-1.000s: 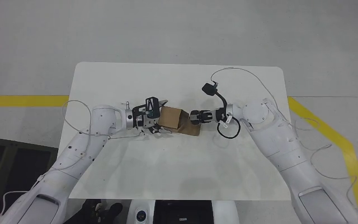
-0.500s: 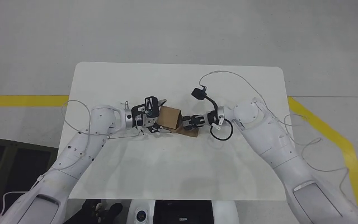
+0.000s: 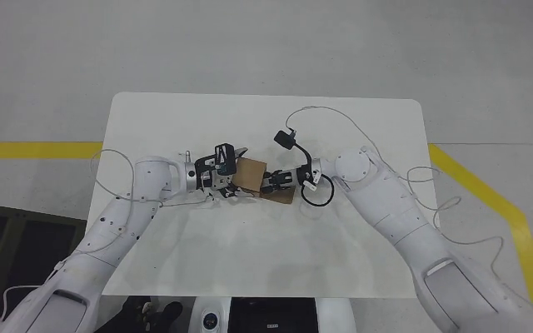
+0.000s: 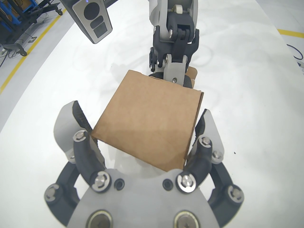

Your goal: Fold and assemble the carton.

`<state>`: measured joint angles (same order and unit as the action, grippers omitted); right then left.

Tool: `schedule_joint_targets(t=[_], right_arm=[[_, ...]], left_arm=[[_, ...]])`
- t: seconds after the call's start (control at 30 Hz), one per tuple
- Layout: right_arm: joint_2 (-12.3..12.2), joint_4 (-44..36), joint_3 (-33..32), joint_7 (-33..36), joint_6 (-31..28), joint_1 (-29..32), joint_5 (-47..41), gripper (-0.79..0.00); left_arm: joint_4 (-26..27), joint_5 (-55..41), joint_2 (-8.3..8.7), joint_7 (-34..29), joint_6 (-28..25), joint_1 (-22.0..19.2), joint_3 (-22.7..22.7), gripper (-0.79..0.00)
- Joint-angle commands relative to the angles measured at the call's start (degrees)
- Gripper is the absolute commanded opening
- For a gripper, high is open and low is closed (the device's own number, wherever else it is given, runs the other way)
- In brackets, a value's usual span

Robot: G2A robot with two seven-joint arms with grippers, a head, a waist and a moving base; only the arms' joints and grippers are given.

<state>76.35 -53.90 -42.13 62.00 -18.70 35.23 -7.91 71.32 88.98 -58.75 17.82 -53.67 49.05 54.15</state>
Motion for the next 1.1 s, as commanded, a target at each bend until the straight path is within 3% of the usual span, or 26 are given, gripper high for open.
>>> schedule_joint_targets(t=[0.0,0.63,0.87,1.07], right_arm=[[0.50,1.03,0.55,0.02,-0.54,-0.54,-0.54,-0.785],[4.04,9.30,3.03,-0.45,-5.69,-3.23,-3.65,-0.785],[3.22,9.74,1.17,-0.02,-6.07,-2.68,-2.82,-0.785],[0.89,5.31,-2.23,1.21,-3.16,-0.98,0.15,-0.785]], left_arm=[[0.03,0.08,0.00,-0.05,0.08,0.02,0.02,0.000],[0.17,-0.30,-0.05,-0.98,0.33,0.37,0.29,0.000],[0.09,-0.71,-0.09,-1.46,0.67,0.41,0.51,0.000],[0.00,-1.30,-0.17,-1.91,1.06,0.45,0.68,0.000]])
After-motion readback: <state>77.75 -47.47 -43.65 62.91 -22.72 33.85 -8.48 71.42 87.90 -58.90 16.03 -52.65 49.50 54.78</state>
